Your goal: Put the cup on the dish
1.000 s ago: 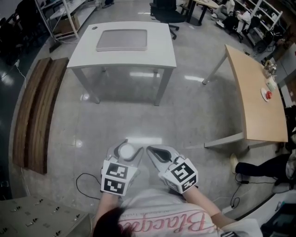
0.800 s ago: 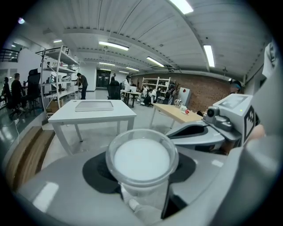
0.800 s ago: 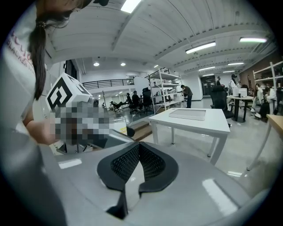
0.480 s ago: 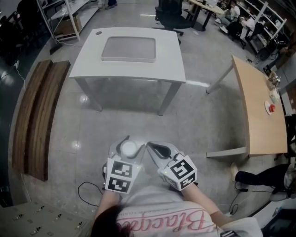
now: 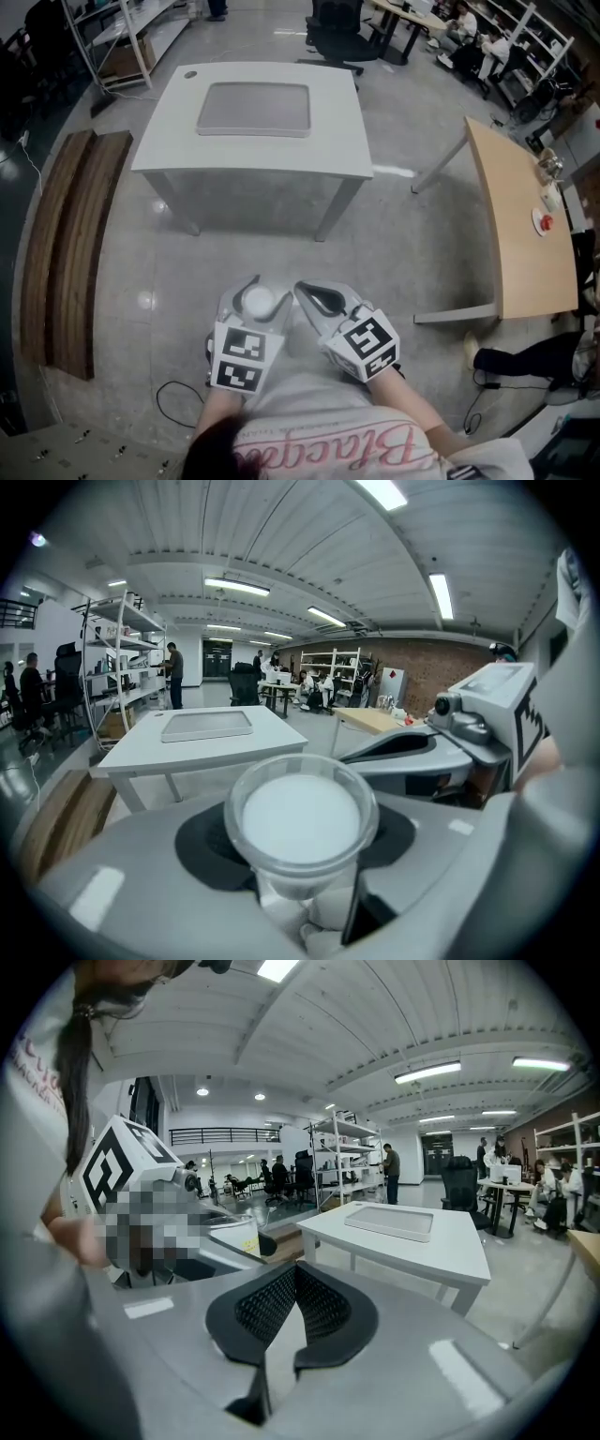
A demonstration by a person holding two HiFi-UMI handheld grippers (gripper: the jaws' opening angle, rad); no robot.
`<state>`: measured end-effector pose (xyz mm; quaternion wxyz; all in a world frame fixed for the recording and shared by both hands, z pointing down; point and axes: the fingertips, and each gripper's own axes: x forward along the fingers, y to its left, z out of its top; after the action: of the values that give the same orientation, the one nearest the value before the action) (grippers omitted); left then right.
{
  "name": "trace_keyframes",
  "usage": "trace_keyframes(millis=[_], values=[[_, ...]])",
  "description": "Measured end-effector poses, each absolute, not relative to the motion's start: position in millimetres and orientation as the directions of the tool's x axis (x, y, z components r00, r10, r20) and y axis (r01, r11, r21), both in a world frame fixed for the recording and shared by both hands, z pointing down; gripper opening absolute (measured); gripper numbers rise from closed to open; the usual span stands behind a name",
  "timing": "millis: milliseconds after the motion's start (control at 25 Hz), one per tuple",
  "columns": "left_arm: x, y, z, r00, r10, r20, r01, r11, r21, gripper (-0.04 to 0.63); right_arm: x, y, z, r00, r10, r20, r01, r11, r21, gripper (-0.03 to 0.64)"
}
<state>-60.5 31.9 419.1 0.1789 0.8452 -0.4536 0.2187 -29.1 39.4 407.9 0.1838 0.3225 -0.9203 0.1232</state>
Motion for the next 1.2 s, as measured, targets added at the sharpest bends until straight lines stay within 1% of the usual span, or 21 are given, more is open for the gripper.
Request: trace_keyframes(millis=[240,560,920,1200], values=[[-64.5,13.0,425.7,0.482,-0.689,0.541,-0.854,-0.508,0.114,0.249,-29.0,19.1,413.5,-0.727,-0.537,0.428,-0.628,0.772,-0.098,0.002],[-67.2,-30.8,427.1,0.461,-0.695,0.552,-0.866,-0.488,0.109,0.249,-35.1,-26.7,417.8,-0.75,-0.506,0.425,-0.602,0.789,-0.124,0.002],[-72.5,-112.7,415.5,0.407,-0.724,0.556,-0.891,-0.448,0.069,0.249,-34.3,-111.8,412.9,-0.772,-0.484,0.411,-0.581,0.799,-0.151,0.002],[-70.3,-176.2,401.6,0.369,-0.757,0.54,-0.907,-0.419,0.032,0.249,-33.2,-174.2,398.3,-0.797,-0.463,0.388,-0.543,0.83,-0.126,0.002]])
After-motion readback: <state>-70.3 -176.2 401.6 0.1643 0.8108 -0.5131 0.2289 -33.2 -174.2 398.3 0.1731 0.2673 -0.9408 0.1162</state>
